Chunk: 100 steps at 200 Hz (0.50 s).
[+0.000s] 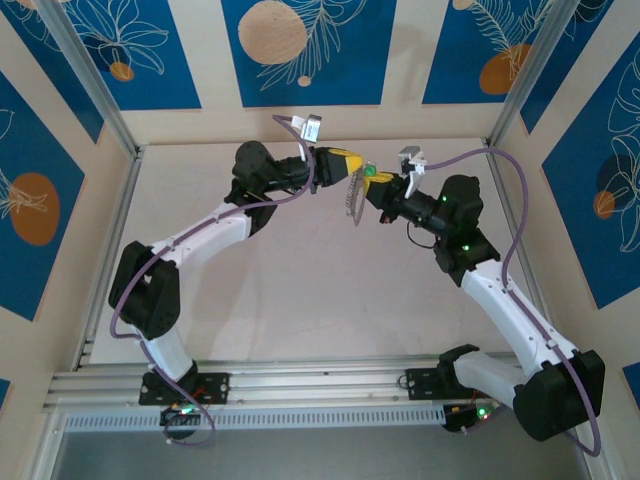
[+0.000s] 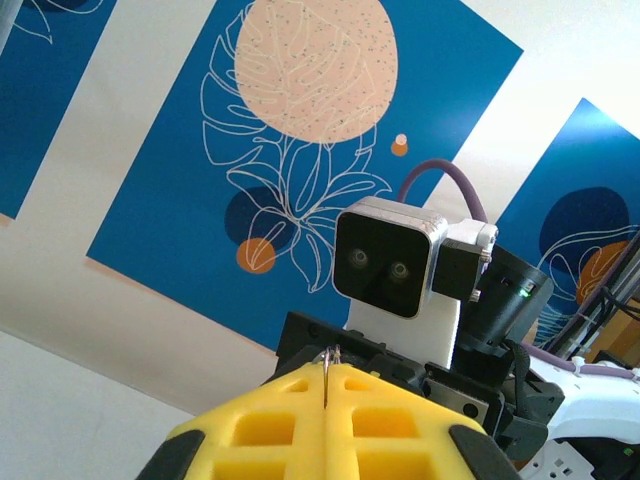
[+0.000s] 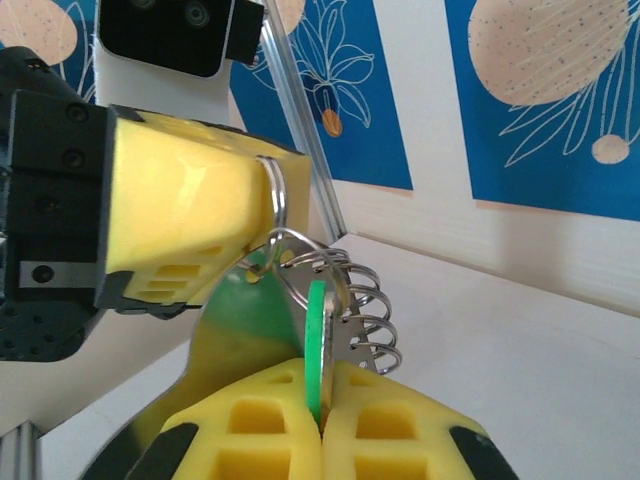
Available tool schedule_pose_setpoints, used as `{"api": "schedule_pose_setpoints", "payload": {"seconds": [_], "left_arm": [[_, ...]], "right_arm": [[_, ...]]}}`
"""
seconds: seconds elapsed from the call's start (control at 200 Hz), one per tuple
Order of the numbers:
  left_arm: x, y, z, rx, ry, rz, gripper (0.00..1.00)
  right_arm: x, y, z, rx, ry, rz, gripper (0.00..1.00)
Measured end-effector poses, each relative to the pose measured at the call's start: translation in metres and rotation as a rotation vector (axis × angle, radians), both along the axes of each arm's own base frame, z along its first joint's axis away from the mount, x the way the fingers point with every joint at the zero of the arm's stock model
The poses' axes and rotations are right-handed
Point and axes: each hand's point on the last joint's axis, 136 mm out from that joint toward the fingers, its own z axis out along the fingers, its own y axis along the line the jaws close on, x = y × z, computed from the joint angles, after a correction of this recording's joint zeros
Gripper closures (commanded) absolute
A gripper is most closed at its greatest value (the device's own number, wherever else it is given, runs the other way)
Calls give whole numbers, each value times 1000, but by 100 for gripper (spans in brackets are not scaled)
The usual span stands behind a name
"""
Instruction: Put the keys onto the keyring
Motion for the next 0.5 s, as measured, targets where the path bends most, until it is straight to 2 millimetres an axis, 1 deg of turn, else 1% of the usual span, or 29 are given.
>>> {"api": "schedule_pose_setpoints", "payload": {"seconds": [0.255, 0.5], "left_arm": [[-2, -1, -1, 3, -2, -4, 100], [-4, -2, 0, 3, -7, -10, 100]], "right_arm": [[-6, 4, 0, -2, 4, 25, 100], [-12, 11, -3, -15, 10, 34, 100]]}}
